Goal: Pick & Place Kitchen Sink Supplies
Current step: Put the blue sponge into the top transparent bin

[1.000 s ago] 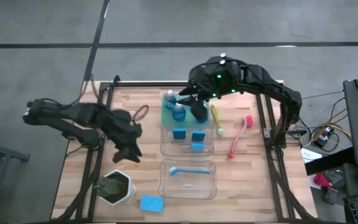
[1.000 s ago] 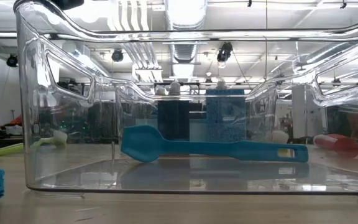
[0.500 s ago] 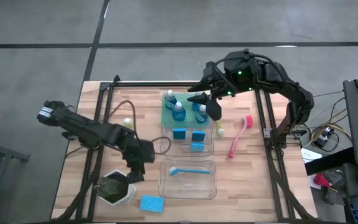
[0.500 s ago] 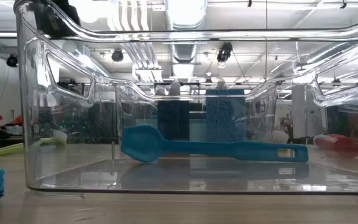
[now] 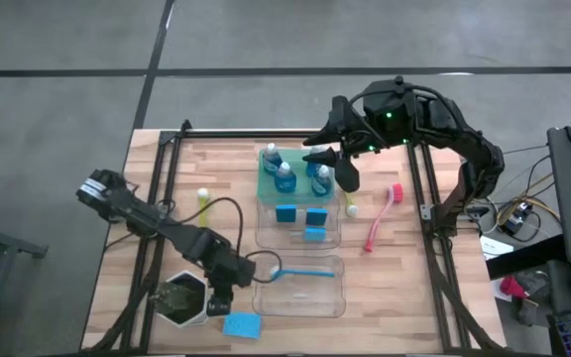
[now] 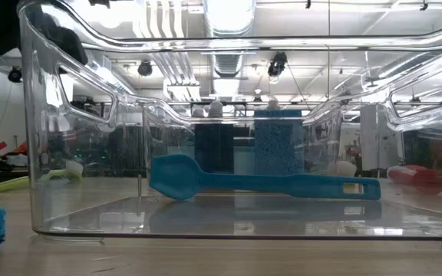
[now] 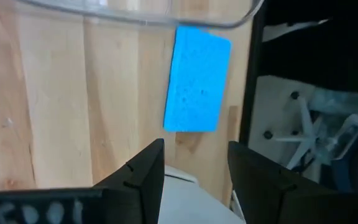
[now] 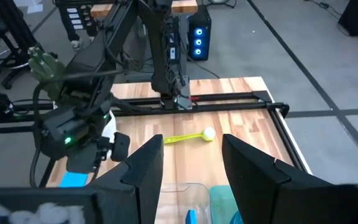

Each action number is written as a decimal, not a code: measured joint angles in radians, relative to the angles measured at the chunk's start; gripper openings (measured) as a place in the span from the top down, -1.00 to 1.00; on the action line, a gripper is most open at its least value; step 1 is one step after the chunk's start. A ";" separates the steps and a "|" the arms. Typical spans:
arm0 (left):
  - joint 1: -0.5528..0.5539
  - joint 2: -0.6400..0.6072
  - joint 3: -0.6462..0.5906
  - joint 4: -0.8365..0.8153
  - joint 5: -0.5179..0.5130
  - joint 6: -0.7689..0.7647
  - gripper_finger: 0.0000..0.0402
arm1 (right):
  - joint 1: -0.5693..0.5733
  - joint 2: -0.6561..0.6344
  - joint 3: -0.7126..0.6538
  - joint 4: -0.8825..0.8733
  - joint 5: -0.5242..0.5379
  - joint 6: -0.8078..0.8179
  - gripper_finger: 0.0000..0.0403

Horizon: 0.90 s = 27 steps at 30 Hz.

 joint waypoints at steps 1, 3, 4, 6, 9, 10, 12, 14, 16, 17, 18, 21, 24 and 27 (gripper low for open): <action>-0.005 0.008 0.000 0.001 -0.007 0.002 0.17 | 0.001 0.000 0.000 0.000 0.000 -0.004 0.20; -0.013 0.027 0.000 0.005 -0.021 0.004 0.17 | 0.001 0.000 0.000 0.000 0.000 -0.014 0.20; -0.016 0.037 0.000 0.005 -0.029 0.004 0.17 | 0.001 0.000 0.000 0.000 0.000 -0.014 0.20; -0.018 0.057 0.000 0.011 -0.042 0.005 0.17 | 0.001 0.000 0.000 0.000 0.000 -0.015 0.20; -0.021 0.073 0.000 0.038 -0.048 0.007 0.17 | 0.001 0.000 0.000 0.000 0.000 -0.020 0.20; -0.023 0.079 0.000 0.043 -0.048 0.007 0.17 | 0.001 0.000 0.000 0.000 0.000 -0.021 0.20; -0.027 0.093 0.000 0.051 -0.049 0.007 0.17 | 0.001 0.000 0.000 -0.005 0.000 -0.022 0.20; -0.033 0.104 0.000 0.066 -0.049 0.006 0.17 | 0.002 -0.001 0.000 -0.007 -0.001 -0.022 0.20; -0.041 0.113 0.000 0.088 -0.049 0.006 0.17 | 0.002 -0.002 0.000 -0.007 -0.001 -0.022 0.20; -0.046 0.119 0.000 0.099 -0.053 0.007 0.17 | 0.003 -0.002 0.000 -0.007 -0.001 -0.023 0.20; -0.051 0.125 0.000 0.102 -0.058 0.008 0.17 | 0.003 -0.002 0.000 -0.009 -0.001 -0.025 0.20; -0.060 0.144 0.000 0.108 -0.064 0.007 0.17 | 0.003 -0.002 0.000 -0.014 -0.002 -0.025 0.20; -0.064 0.164 0.000 0.108 -0.064 -0.001 0.17 | 0.003 -0.002 0.000 -0.014 -0.002 -0.030 0.20; -0.067 0.177 -0.001 0.112 -0.065 -0.001 0.17 | 0.003 -0.002 0.000 -0.014 -0.002 -0.036 0.20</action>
